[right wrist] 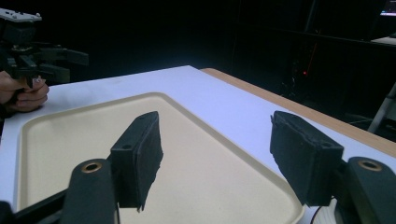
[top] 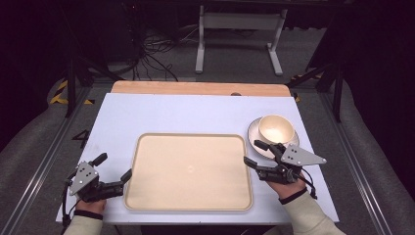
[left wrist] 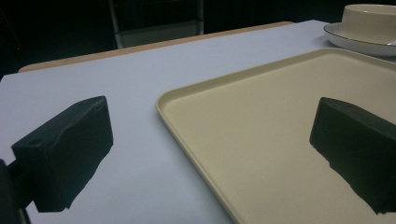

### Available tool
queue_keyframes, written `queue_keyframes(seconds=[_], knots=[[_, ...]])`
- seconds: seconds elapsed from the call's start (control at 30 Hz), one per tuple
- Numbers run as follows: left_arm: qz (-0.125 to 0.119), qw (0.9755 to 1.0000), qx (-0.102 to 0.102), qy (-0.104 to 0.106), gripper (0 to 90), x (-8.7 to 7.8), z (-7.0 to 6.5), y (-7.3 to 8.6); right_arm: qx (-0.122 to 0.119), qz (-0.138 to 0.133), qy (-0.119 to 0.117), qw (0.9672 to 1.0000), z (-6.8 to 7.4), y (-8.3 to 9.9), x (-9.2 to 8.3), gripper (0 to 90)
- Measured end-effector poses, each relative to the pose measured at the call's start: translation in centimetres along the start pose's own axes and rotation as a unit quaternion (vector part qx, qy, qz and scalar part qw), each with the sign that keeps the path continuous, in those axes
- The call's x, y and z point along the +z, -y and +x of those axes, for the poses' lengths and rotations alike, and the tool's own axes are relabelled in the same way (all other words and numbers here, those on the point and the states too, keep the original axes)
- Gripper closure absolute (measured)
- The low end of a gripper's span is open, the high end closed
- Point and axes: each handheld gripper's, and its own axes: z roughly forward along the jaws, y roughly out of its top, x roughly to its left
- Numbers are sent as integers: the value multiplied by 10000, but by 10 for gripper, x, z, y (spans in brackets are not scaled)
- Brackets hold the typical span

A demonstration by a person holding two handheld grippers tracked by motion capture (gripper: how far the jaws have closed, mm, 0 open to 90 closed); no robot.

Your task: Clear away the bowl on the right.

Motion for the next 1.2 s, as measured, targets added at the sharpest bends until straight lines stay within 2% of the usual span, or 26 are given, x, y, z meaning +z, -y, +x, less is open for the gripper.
queue_keyframes(seconds=[0.13,0.27,0.53,0.6,0.7,1.03,1.2], knots=[[-5,10000,1,0,2,0,0,0,106,24,-43,9999,-3,-1,1,359],[-6,10000,-4,-4,2,0,0,0,106,62,-30,9999,-8,-2,2,361],[0,10000,-3,-3,2,0,0,0,190,150,95,9997,-29,-4,-1,358],[13,10000,2,0,2,0,0,0,205,214,179,9994,-40,-5,-3,368],[18,10000,0,-3,2,0,0,0,229,240,211,9992,-48,-5,-5,370],[4,10000,-3,-10,2,0,0,0,341,307,351,9983,-68,-5,-11,366],[5,10000,-4,-11,2,0,0,0,325,356,436,9979,-75,-5,-13,352]])
